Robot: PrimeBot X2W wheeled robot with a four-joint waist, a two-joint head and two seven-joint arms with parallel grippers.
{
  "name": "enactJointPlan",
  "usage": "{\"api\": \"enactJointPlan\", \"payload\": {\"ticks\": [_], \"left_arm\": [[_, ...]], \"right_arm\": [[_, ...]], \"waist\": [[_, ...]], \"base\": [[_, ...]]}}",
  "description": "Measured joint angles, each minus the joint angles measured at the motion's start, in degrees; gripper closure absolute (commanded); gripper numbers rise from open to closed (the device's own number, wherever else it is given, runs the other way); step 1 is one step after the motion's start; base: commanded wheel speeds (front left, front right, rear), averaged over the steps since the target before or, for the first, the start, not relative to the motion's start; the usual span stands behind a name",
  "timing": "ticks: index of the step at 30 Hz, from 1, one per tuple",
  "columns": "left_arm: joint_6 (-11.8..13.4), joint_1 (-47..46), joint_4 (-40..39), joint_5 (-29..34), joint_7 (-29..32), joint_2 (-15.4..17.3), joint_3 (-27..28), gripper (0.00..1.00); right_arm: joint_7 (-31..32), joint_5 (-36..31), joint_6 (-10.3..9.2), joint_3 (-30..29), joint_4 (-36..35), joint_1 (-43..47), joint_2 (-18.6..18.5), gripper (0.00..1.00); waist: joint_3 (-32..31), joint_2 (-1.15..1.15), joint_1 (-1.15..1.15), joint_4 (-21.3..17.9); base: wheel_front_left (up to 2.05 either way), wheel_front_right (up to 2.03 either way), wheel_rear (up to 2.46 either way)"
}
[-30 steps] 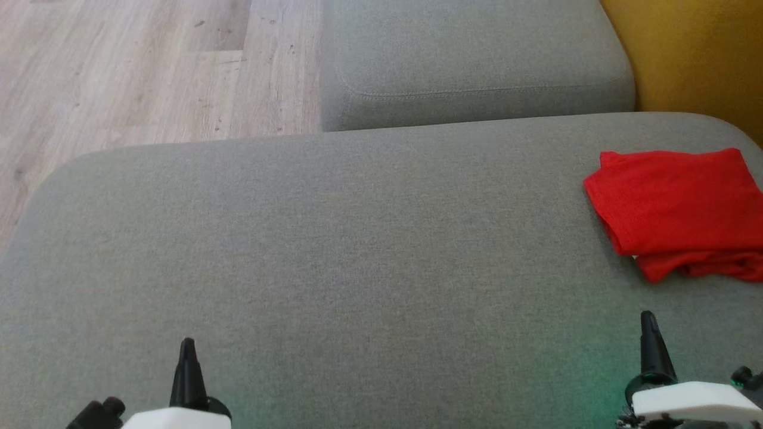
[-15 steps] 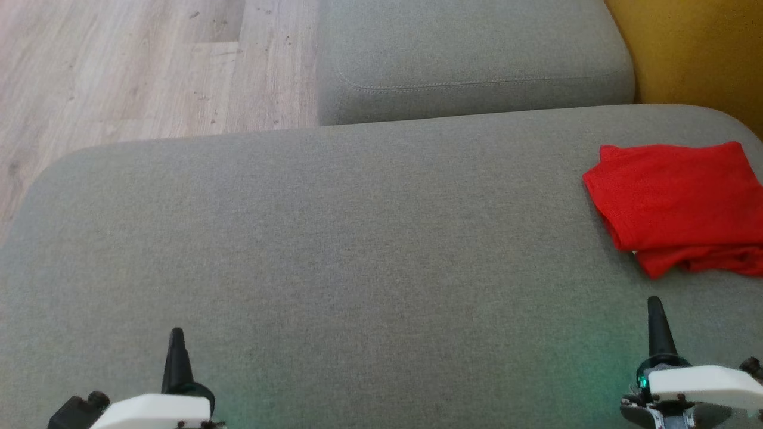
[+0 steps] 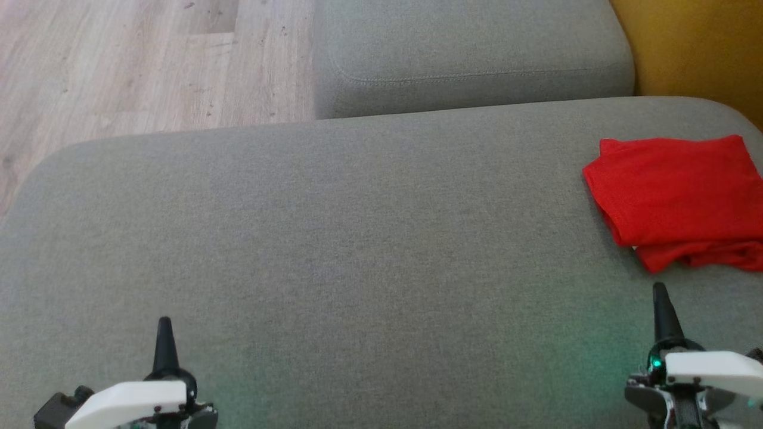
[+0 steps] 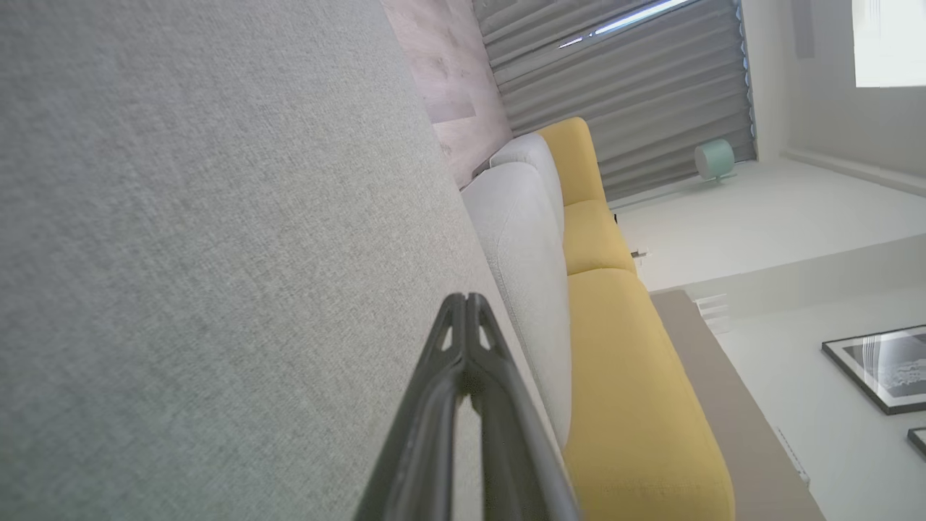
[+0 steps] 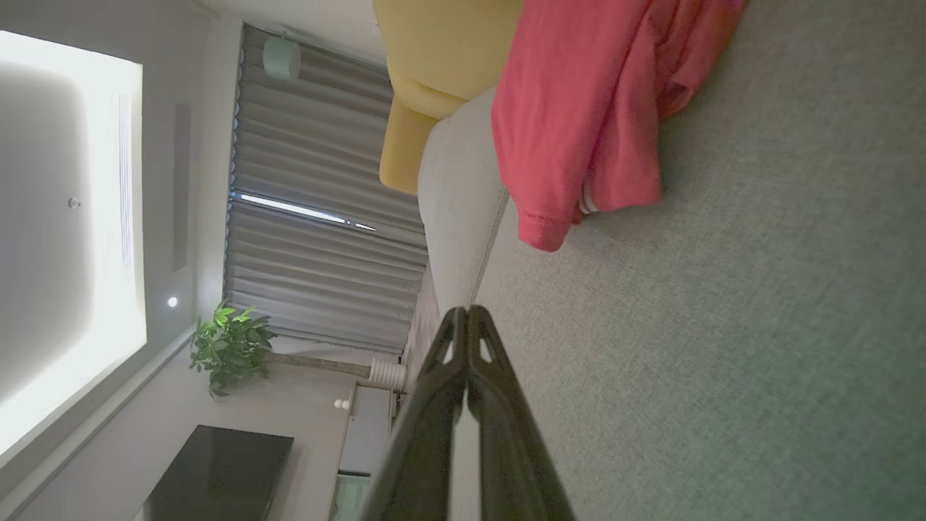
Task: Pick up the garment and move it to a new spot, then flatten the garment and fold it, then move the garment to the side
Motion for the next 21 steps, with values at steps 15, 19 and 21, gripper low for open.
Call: {"api": "enactJointPlan", "payload": {"ticks": [15, 19, 21], "left_arm": [[-1.5, -2.8, 1.3, -9.4, 2.3, 0.0, 2.2, 1.00], [-1.9, -3.2, 1.5, -12.1, 3.0, -0.1, 2.6, 1.00], [-2.1, -3.4, 1.8, -13.4, 3.4, -0.1, 3.0, 1.00]], "right_arm": [[2.5, 9.4, 0.00, -1.1, 0.5, -2.9, -0.1, 1.00], [3.2, 12.1, 0.00, -1.4, 0.6, -4.0, -0.1, 1.00], [3.5, 13.3, 0.00, -1.6, 0.6, -4.2, -0.2, 1.00]], "waist": [[0.9, 0.00, -0.01, -0.3], [1.2, 0.00, -0.01, -0.4], [1.3, 0.00, -0.01, -0.5]], "base": [[0.00, 0.00, 0.00], [0.00, 0.00, 0.00], [0.00, 0.00, 0.00]]}}
